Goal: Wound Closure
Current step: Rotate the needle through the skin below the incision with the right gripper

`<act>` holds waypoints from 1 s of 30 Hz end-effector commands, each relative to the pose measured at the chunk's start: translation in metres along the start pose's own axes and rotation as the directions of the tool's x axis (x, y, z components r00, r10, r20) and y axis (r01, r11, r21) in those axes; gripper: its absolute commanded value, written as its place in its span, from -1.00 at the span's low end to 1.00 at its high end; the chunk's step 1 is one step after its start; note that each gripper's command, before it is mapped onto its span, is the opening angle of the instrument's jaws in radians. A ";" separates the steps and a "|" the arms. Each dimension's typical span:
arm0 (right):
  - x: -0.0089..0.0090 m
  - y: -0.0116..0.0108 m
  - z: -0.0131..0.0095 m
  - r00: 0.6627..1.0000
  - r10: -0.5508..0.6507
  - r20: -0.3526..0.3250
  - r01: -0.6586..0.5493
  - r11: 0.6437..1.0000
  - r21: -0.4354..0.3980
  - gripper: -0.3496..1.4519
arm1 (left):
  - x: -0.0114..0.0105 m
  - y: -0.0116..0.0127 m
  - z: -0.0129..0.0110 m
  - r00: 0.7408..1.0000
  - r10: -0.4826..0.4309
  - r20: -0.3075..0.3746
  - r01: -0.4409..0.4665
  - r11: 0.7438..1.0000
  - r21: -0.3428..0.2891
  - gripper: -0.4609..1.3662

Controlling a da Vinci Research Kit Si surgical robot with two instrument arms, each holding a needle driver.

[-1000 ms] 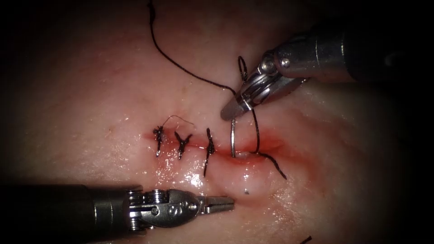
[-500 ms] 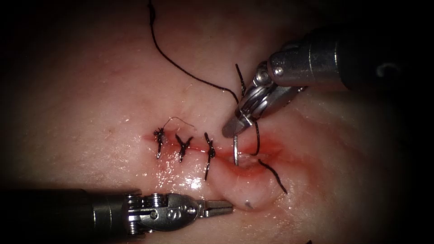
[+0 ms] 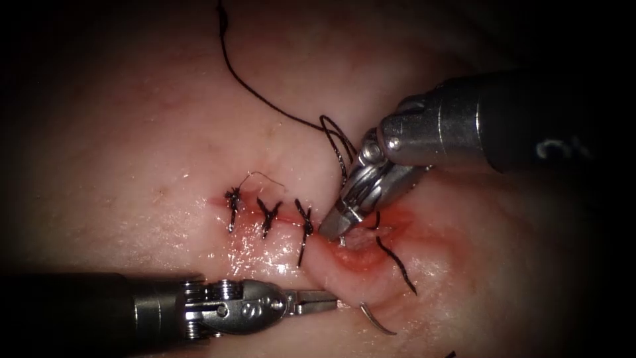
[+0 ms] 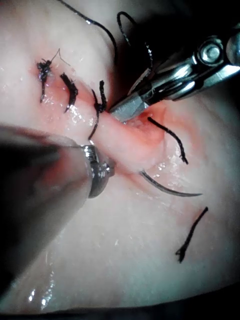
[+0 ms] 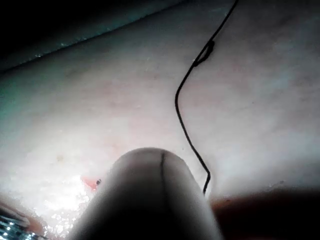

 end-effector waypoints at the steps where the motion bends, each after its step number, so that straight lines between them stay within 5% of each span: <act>1: -0.0001 -0.0002 0.0000 1.000 0.002 0.002 -0.002 1.000 -0.007 -1.00 | 0.0000 0.0000 0.0000 1.000 -0.001 0.000 0.001 1.000 -0.010 -0.88; 7: -0.0004 -0.0002 -0.0003 1.000 0.001 -0.004 -0.001 1.000 -0.002 -1.00 | 0.0000 0.0000 0.0000 1.000 0.000 0.000 0.000 1.000 -0.010 -0.88; 17: 0.0009 0.0013 -0.0019 0.983 -0.082 -0.164 0.099 0.990 0.101 -1.00 | -0.0001 0.0001 -0.0001 1.000 0.001 0.000 -0.001 1.000 -0.010 -0.88; 22: 0.0010 0.0027 -0.0025 0.947 -0.201 -0.253 0.232 0.967 0.101 0.39 | -0.0002 0.0001 -0.0003 1.000 0.002 0.000 -0.002 1.000 -0.011 -0.88; 25: 0.0012 0.0037 -0.0031 0.910 -0.264 -0.319 0.302 0.950 0.075 0.71 | -0.0002 0.0001 -0.0003 1.000 0.002 0.000 -0.002 1.000 -0.011 -0.88; 30: 0.0020 0.0059 -0.0050 0.844 -0.270 -0.463 0.353 0.930 0.102 0.86 | -0.0002 0.0002 -0.0003 1.000 0.002 0.000 -0.002 1.000 -0.011 -0.88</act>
